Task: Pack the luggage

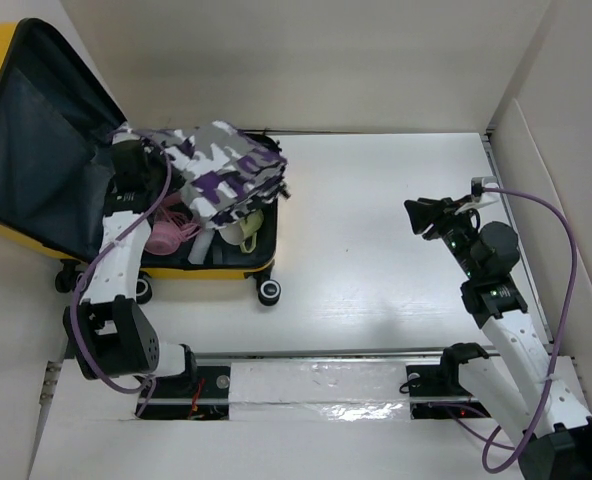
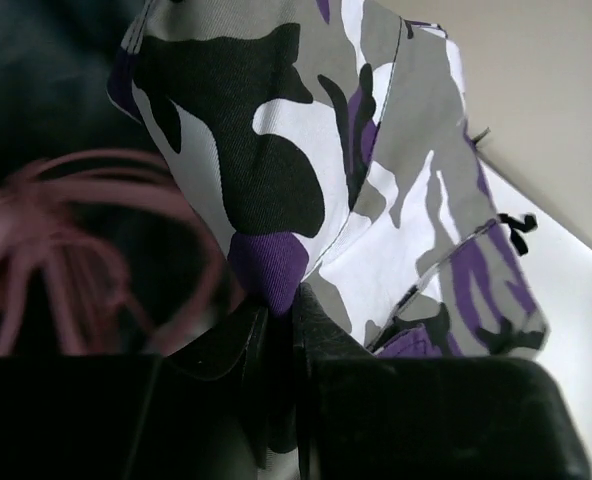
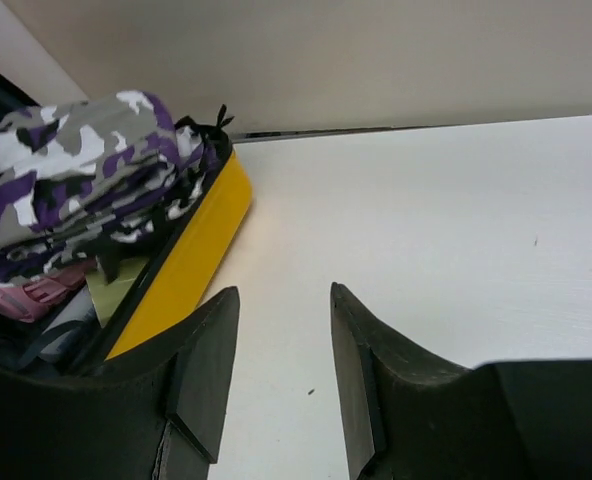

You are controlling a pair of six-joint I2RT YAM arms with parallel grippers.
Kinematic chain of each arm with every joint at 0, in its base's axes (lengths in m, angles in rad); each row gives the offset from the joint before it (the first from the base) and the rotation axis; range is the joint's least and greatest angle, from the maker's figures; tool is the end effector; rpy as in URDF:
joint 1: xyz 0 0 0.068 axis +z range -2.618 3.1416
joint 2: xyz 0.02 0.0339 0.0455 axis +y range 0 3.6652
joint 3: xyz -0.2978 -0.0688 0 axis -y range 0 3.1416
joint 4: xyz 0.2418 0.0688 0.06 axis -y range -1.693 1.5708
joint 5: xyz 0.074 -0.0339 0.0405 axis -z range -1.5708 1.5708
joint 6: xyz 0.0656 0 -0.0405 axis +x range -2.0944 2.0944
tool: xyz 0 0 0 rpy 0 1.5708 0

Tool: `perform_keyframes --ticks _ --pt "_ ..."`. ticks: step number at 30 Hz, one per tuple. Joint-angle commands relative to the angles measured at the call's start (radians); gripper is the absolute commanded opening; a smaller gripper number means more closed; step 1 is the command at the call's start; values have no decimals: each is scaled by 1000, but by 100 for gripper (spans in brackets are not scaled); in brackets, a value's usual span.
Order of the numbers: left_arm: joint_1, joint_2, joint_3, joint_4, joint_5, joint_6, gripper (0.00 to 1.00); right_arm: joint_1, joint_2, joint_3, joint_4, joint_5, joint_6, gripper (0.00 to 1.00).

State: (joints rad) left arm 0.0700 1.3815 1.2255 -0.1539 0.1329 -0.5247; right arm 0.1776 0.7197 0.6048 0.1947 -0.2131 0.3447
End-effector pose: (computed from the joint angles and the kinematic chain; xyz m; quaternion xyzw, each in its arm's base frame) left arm 0.3443 0.0154 0.3853 -0.1987 0.7821 -0.1848 0.5610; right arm 0.1755 0.0456 0.3527 -0.0216 0.6787 0.2583 0.6872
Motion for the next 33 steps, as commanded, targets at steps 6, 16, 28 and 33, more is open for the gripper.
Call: perform_keyframes --ticks 6,16,28,33 --pt "97 -60 -193 57 -105 -44 0 11 18 10 64 -17 7 48" --pt "97 -237 -97 -145 -297 -12 61 11 20 23 54 -45 -7 36" --pt "97 -656 -159 -282 -999 -92 0 20 46 41 42 -108 -23 2" --pt "97 -529 -158 -323 -1230 20 20 20 66 58 34 -149 -30 9"
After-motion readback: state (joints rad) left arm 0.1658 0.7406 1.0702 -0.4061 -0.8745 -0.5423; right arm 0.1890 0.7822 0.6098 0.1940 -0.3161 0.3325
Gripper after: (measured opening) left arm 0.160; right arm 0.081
